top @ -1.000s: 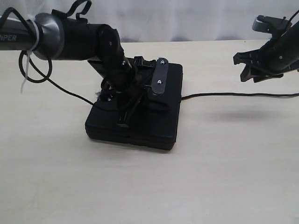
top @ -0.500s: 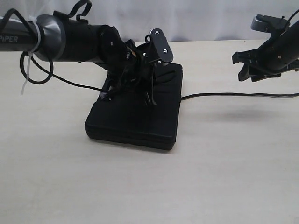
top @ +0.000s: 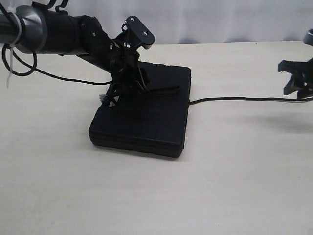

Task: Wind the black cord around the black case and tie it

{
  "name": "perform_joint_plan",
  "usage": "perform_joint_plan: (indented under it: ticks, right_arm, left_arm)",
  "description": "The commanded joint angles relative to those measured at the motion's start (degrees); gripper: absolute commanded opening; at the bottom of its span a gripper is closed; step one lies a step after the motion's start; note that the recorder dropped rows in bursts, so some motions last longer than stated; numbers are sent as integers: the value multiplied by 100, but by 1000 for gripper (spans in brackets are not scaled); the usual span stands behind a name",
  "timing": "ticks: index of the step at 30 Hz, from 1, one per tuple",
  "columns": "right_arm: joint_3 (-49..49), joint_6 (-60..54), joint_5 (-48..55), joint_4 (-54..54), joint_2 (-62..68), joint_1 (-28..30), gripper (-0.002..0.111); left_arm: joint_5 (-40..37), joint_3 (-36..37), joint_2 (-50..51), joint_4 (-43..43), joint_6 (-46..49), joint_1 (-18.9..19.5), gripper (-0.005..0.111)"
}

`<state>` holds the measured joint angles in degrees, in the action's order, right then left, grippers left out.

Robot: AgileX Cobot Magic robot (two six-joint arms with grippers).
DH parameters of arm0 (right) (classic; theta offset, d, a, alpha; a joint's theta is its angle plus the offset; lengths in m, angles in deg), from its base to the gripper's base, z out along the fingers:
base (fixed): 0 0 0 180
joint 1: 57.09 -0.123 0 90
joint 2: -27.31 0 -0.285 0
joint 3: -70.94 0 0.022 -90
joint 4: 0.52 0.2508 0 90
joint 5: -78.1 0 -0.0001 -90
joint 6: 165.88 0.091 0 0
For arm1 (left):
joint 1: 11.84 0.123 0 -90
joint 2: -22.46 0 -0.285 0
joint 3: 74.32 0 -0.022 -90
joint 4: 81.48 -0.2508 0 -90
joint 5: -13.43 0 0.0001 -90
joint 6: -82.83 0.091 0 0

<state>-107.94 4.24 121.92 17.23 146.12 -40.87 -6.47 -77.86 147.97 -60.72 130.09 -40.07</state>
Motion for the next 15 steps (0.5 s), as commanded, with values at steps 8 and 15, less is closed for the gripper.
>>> perform_joint_plan:
  ticks: [8, 15]
  right_arm:
    - [31, 10, -525, 1014, 413, 1196, 55]
    - [-36, -421, -1338, 2178, 1068, 1299, 55]
  left_arm:
    - [-487, -5, -77, -21, 620, -3, 49]
    - [-472, -5, -77, 85, 648, -3, 49]
